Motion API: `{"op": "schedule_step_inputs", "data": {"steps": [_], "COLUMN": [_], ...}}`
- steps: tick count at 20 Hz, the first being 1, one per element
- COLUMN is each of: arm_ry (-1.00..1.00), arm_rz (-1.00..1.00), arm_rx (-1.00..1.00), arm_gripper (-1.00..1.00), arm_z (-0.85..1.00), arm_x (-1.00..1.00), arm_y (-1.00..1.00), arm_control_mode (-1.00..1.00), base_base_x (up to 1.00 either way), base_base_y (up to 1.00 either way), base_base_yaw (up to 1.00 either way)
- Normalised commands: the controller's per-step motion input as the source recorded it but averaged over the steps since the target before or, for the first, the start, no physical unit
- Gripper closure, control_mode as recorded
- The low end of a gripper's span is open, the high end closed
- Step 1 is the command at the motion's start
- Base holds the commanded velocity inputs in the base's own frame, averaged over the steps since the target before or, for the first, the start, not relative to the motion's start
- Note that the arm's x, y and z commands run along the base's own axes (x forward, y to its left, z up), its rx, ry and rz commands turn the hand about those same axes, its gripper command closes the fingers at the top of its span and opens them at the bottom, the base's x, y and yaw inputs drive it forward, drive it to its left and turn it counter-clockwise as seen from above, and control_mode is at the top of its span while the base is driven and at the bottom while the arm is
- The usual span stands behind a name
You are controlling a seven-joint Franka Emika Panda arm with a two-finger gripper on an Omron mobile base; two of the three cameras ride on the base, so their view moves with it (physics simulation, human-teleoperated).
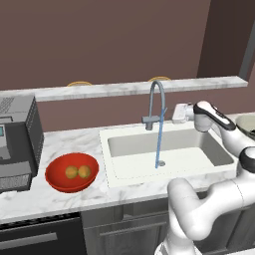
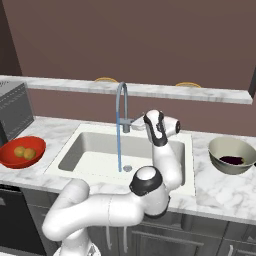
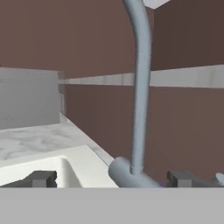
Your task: Pick the apples from the sink and place them in one bowl. Place the eggplant in the other bowl. Then turn off the sink faucet.
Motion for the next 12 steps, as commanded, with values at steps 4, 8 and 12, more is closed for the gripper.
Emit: {"op": "schedule_step_inputs", "data": {"steps": [4,8,12], "arm_ry": [0.00,0.00,0.00], "arm_rz": [0.00,0.00,0.00], "arm_rx": [0.02,0.04,0.06], "arm_gripper": [-1.00,-1.00,-1.00], "arm_z": [-0.14,-0.14,-0.12], "arm_x": [0.19,0.12,0.06], "arm_y": [-0.02,-0.10,-0.15], "arm_control_mode": [-1.00,-1.00,-1.00], "base_base_x": [0.00,0.00,0.00], "base_base_y": [0.00,0.00,0.00], "base_base_yaw": [0.00,0.00,0.00]}}
